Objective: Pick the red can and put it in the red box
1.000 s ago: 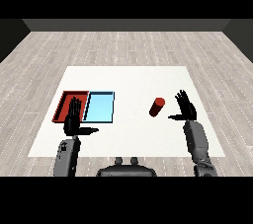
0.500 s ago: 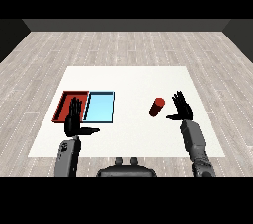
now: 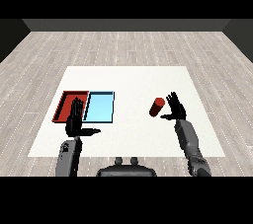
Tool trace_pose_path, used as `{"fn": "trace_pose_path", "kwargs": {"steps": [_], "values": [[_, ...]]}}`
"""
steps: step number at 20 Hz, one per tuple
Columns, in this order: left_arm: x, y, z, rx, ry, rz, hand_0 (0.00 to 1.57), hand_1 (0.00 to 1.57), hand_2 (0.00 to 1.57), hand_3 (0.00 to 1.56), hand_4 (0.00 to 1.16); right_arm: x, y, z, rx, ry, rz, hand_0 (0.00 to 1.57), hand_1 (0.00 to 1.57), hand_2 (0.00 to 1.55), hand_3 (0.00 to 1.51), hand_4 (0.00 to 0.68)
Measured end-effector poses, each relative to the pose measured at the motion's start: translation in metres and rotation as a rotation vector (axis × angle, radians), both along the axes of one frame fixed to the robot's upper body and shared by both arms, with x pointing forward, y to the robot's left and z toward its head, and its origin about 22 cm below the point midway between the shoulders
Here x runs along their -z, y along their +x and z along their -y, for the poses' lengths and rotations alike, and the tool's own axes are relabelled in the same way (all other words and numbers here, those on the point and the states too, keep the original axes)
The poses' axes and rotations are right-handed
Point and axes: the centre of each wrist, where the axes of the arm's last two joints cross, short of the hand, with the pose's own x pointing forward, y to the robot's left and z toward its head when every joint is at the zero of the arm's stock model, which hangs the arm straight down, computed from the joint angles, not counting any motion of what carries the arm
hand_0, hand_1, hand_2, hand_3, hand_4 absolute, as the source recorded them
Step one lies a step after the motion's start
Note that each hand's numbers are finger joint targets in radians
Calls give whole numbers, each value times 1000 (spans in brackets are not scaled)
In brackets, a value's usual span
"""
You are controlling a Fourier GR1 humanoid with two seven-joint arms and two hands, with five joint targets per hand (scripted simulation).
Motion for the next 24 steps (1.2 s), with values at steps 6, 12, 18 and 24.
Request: {"fn": "trace_pose_path", "kwargs": {"steps": [6,12,18,24], "values": [[0,7,0,15,-6,10,0,0,0,0,0,-6,5,-18,-13,10,-9,0,0,0,0,0],[0,7,-4,13,-10,16,0,0,0,0,0,-1,15,-27,-17,3,-32,0,0,0,0,0],[-2,7,-7,4,-5,24,0,0,0,0,0,1,19,-29,-1,-4,-56,0,0,0,0,0],[4,4,-2,8,-17,22,0,0,0,0,0,-1,21,-39,1,-8,-69,0,0,0,0,0]]}}
